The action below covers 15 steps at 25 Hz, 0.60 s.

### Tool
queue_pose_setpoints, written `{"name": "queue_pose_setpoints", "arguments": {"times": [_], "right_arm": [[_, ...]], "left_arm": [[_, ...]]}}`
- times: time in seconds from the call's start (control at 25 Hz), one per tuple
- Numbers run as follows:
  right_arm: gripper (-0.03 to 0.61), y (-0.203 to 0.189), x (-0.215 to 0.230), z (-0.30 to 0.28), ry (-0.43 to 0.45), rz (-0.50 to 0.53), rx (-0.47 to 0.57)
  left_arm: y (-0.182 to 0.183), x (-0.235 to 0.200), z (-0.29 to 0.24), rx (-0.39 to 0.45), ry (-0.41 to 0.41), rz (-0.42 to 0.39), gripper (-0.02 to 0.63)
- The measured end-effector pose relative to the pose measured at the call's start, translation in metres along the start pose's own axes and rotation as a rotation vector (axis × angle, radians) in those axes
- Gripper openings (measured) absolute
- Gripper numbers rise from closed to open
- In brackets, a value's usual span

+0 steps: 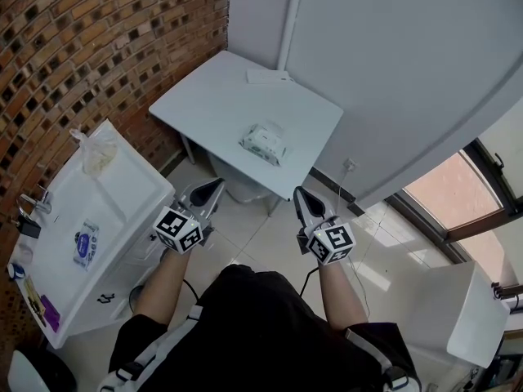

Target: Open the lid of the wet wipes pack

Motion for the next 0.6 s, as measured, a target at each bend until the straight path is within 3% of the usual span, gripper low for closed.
{"name": "queue_pose_setpoints", "arguments": {"times": [0.6], "right_arm": [[0.005, 0.004, 0.015, -0.012, -0.007, 0.007, 0.000]], "left_arm": [[-0.001, -0.006, -0.020, -0.023, -0.049, -0.012, 0.002]]}}
Point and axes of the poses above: the fingertips, and each gripper's own axes: z backward along the fingers, x to its right, y out of its top, the point moved 6 cm from there along z, backward along the fingers, and after that the axes turned 5 degrees about -y, right-handed, at the moved point
